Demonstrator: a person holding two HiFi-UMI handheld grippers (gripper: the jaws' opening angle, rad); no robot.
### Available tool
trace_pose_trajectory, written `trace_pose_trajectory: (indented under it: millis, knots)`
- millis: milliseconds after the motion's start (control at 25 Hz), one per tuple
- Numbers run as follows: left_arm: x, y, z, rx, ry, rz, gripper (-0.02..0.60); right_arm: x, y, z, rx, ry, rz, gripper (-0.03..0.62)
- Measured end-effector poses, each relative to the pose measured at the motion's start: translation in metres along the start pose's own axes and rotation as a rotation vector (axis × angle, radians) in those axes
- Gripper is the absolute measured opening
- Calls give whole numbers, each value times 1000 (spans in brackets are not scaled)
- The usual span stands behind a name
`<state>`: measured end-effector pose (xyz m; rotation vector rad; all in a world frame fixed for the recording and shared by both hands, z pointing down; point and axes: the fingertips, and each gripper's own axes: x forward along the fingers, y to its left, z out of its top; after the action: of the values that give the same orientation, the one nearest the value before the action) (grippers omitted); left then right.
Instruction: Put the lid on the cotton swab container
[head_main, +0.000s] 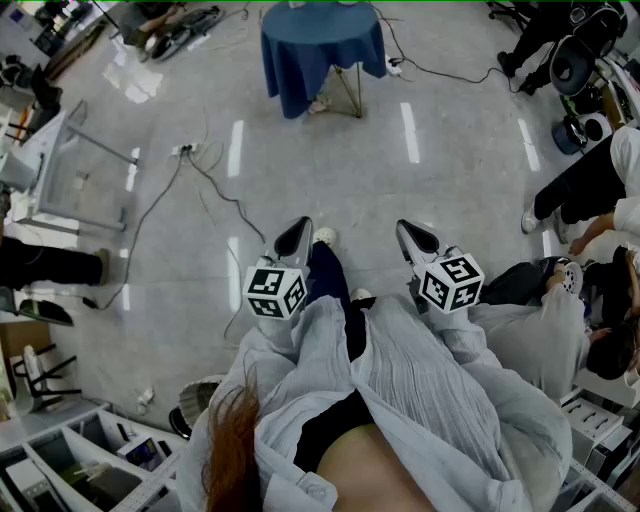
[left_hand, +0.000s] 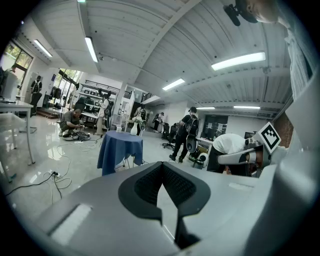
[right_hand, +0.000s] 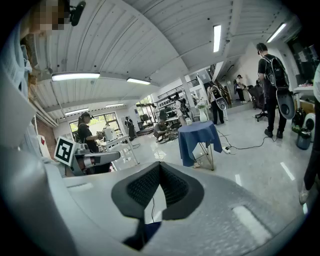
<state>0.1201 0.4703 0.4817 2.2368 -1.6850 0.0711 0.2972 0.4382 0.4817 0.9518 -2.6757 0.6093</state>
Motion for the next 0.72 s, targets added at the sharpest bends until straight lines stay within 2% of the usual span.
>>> trace_pose_trajectory:
  millis: [240,720]
  knots:
    - [-4,-6,-5,38,16,-4,17,-7,2,-12,42,8,4,2]
    - [-23,-10,-6,34,9,19,17,-8,14,-12,65,-3,27,2]
